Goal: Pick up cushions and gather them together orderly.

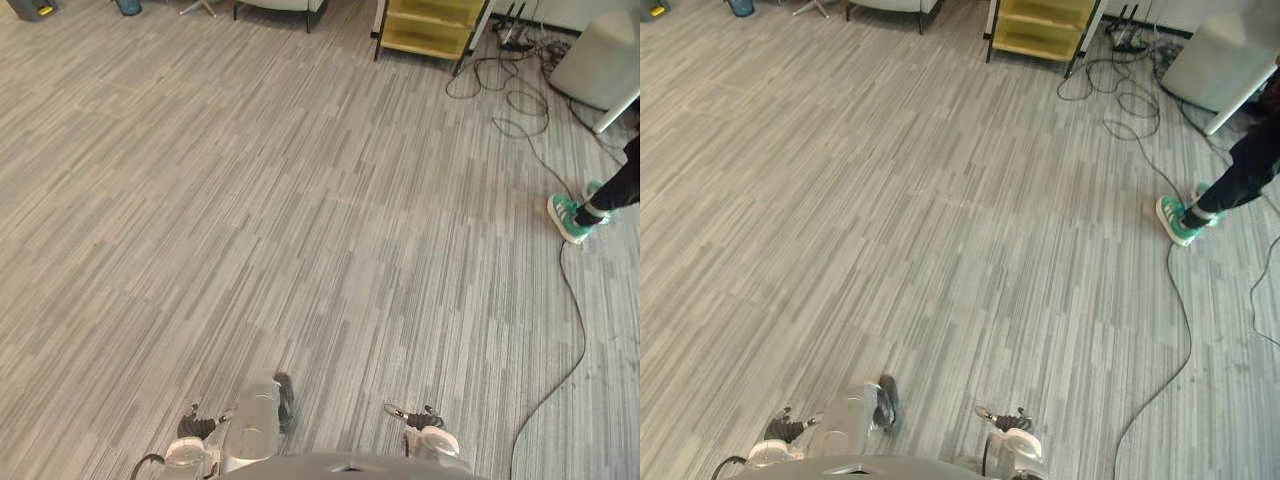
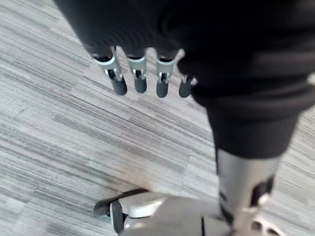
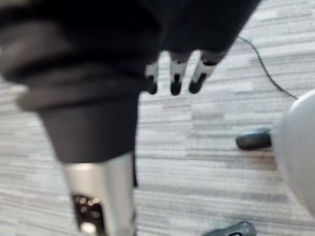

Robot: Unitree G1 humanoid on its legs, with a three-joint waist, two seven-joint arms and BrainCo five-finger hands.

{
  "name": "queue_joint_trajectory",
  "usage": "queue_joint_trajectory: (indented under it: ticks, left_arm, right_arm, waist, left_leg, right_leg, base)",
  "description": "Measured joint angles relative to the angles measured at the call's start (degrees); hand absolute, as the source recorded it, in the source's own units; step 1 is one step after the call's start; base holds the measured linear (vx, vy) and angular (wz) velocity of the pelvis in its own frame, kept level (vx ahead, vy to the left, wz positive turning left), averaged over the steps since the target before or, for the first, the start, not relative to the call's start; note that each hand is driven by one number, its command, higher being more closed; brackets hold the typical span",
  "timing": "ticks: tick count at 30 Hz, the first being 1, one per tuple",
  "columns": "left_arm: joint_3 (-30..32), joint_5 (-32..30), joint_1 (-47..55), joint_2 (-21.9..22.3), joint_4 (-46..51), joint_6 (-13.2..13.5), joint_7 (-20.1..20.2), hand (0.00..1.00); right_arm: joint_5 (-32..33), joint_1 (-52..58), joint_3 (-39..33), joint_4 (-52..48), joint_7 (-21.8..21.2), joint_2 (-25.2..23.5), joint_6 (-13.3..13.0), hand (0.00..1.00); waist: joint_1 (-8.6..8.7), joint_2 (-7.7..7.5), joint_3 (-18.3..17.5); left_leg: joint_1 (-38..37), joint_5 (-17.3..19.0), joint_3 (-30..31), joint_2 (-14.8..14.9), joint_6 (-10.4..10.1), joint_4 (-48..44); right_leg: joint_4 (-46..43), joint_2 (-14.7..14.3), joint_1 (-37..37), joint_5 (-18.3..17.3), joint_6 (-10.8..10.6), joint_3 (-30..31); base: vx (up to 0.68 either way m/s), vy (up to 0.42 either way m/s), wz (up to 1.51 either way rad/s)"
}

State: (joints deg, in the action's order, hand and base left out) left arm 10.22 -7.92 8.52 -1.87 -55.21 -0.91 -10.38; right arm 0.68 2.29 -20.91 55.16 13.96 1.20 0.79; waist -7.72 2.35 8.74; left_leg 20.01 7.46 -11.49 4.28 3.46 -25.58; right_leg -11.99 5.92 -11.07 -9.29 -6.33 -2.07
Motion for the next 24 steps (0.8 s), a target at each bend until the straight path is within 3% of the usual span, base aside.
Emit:
queue_joint_trajectory:
  ticks: [1, 2, 4, 5, 6, 7, 12, 13, 14, 16, 17, 19, 20, 21, 22, 23, 24]
  left_arm:
    - [0.07, -0.03, 0.20, -0.64, -0.47, -0.05, 0.10, 0.00]
    - [-1.21, 0.00, 0.05, -2.43, -2.23, -0.22, 0.61, 0.00]
    - [-1.87, -0.02, 0.09, -3.23, -2.83, -0.41, 0.69, 0.00]
    - [-2.04, -0.03, 0.09, -3.34, -2.83, -0.53, 0.69, 0.00]
    - [-2.67, -0.03, 0.21, -3.53, -2.86, -0.63, 0.64, 0.00]
    - [-2.83, 0.01, 0.20, -3.52, -2.85, -0.64, 0.63, 0.00]
    - [-3.07, 0.06, -0.63, -3.76, -2.71, -0.62, 0.60, 0.00]
    - [-3.13, 0.30, -1.36, -3.42, -2.72, -0.62, 0.63, 0.00]
    - [-3.14, 0.43, -1.50, -3.27, -2.73, -0.63, 0.64, 0.00]
    - [-3.68, 0.34, -1.58, -3.05, -2.75, -0.56, 0.60, 0.00]
    - [-3.64, 0.36, -1.94, -3.24, -2.76, -0.50, 0.58, 0.00]
    - [-2.90, 0.39, -2.10, -3.34, -2.72, -0.38, 0.54, 0.00]
    - [-2.31, 0.41, -1.97, -3.49, -2.71, -0.32, 0.53, 0.00]
    - [-1.26, 0.34, -2.05, -2.48, -2.94, -0.29, 0.30, 0.00]
    - [-1.26, 0.34, -2.05, -2.48, -2.94, -0.29, 0.30, 0.00]
    - [-1.24, 0.36, -2.23, -1.67, -3.12, -0.19, 0.29, 0.00]
    - [-1.22, 0.35, -2.43, -1.01, -3.38, -0.07, 0.29, 0.00]
  right_arm:
    - [-0.05, 0.13, 0.03, 0.06, 0.00, -0.23, -0.07, 0.00]
    - [-0.12, 0.83, 0.02, -0.02, -0.10, -0.80, 0.18, 0.00]
    - [-0.13, 1.42, 0.24, 0.01, -0.21, -1.11, 0.27, 0.00]
    - [0.30, 1.67, 0.04, -0.25, -0.38, -1.25, 0.16, 0.00]
    - [0.15, 1.46, 0.09, -0.30, -0.52, -0.57, -0.49, 0.00]
    - [-0.05, 1.46, 0.13, -0.31, -0.74, -0.42, -0.60, 0.00]
    - [-0.09, 0.84, -0.20, -0.26, -0.96, -0.55, -0.70, 0.00]
    - [-0.11, -0.21, -0.44, -0.21, -0.97, -0.23, -0.85, 0.00]
    - [-0.07, -0.62, -0.58, -0.24, -0.99, -0.18, -0.83, 0.00]
    - [-0.04, -1.38, -0.58, -0.37, -0.98, -0.11, -0.85, 0.00]
    - [0.03, -1.65, -0.62, -0.45, -0.97, -0.19, -0.88, 0.00]
    - [0.07, -1.35, -0.64, -2.13, -0.96, -0.61, -0.71, 0.00]
    - [0.07, -0.89, -0.63, -2.50, -0.97, -0.88, -0.59, 0.00]
    - [0.09, -0.99, -0.58, -2.98, -1.12, -0.77, -0.75, 0.00]
    - [0.09, -0.99, -0.58, -2.98, -1.12, -0.77, -0.75, 0.00]
    - [0.12, -0.99, -0.67, -3.98, -1.16, -0.49, -1.00, 0.00]
    - [0.18, -1.09, -0.80, -4.83, -1.21, -0.16, -1.22, 0.00]
  waist:
    - [0.40, -0.84, -0.14]
    - [0.83, -3.17, -1.05]
    - [2.16, -4.25, -0.73]
    - [2.47, -4.31, -0.52]
    - [3.37, -4.18, -0.36]
    - [3.40, -3.99, -0.32]
    - [3.60, -3.71, -0.51]
    - [4.10, -2.83, 0.05]
    - [4.32, -2.36, 0.36]
    - [4.73, -1.58, 0.91]
    - [4.93, -2.11, 1.30]
    - [4.96, -2.96, 2.10]
    - [5.06, -3.61, 2.32]
    - [4.97, -3.22, 2.24]
    - [4.97, -3.22, 2.24]
    - [5.13, -1.69, 1.52]
    - [5.45, -0.41, 1.72]
  left_leg:
    - [-0.40, 1.69, -0.67, -1.01, -0.24, -1.16]
    - [-2.88, 4.33, -2.23, -3.54, 0.25, -0.59]
    - [-6.50, 6.16, -2.84, -5.11, 0.31, 0.10]
    - [-8.18, 6.66, -2.86, -5.62, 0.27, 0.52]
    - [-13.30, 7.39, -3.24, -6.28, 0.18, 3.04]
    - [-14.90, 7.12, -3.66, -6.28, 0.63, 4.29]
    - [-24.85, 7.03, -4.18, -5.54, 0.24, 11.17]
    - [-27.56, 7.56, -4.21, -4.31, -0.74, 13.46]
    - [-28.25, 7.72, -4.32, -3.57, -1.08, 14.01]
    - [-30.23, 7.75, -4.69, -2.03, -2.64, 16.18]
    - [-32.37, 8.21, -4.70, -1.82, -4.12, 18.25]
    - [-35.71, 9.91, -4.40, -1.93, -6.91, 18.84]
    - [-36.85, 10.46, -4.09, -2.25, -7.75, 18.82]
    - [-39.16, 11.17, -3.95, -1.08, -8.74, 18.80]
    - [-39.16, 11.17, -3.95, -1.08, -8.74, 18.80]
    - [-39.10, 10.93, -3.21, 0.69, -8.75, 17.94]
    - [-38.97, 10.92, -1.97, 2.47, -8.75, 15.69]
  right_leg:
    - [-3.96, 1.22, 0.67, -1.91, -1.15, 0.63]
    - [-22.30, 4.39, 8.59, -3.01, -4.14, 3.08]
    - [-40.31, 5.19, 15.91, 0.04, -7.38, 4.65]
    - [-44.50, 5.45, 17.69, 0.48, -6.96, 3.82]
    - [-51.14, 6.96, 21.11, -0.23, -3.18, -1.05]
    - [-51.90, 7.28, 21.81, -0.97, -1.68, -3.03]
    - [-42.92, 7.50, 27.12, -5.76, 1.97, -14.27]
    - [-34.10, 5.89, 29.20, -6.72, 3.60, -16.19]
    - [-29.95, 4.89, 29.60, -6.50, 3.91, -16.24]
    - [-14.17, 2.10, 30.69, -1.55, 3.74, -15.81]
    - [-0.79, 1.74, 31.76, 5.57, 3.31, -14.42]
    - [5.17, 2.45, 31.93, 9.46, 3.52, -13.46]
    - [5.40, 2.87, 31.76, 9.30, 3.67, -12.79]
    - [0.49, 2.48, 32.86, 15.63, 4.72, -12.39]
    - [0.49, 2.48, 32.86, 15.63, 4.72, -12.39]
    - [-5.05, 1.57, 35.35, 15.58, 4.98, -12.66]
    - [-8.40, 0.59, 35.98, 14.28, 6.82, -13.61]
  base:
    - [0.35, 0.204, -0.27]
    - [0.30, 0.137, -0.03]
    - [0.39, 0.117, -0.01]
    - [0.44, 0.129, -0.04]
    - [0.43, 0.120, -0.09]
    - [0.42, 0.110, -0.16]
    - [0.37, 0.000, -0.09]
    - [0.40, -0.069, -0.11]
    - [0.30, -0.073, -0.12]
    - [0.38, -0.130, -0.06]
    - [0.40, -0.156, 0.01]
    - [0.47, -0.261, 0.09]
    - [0.61, -0.376, 0.00]
    - [0.32, -0.205, -0.03]
    - [0.54, -0.360, -0.12]
    - [0.41, -0.295, -0.09]
    - [0.50, -0.372, -0.16]
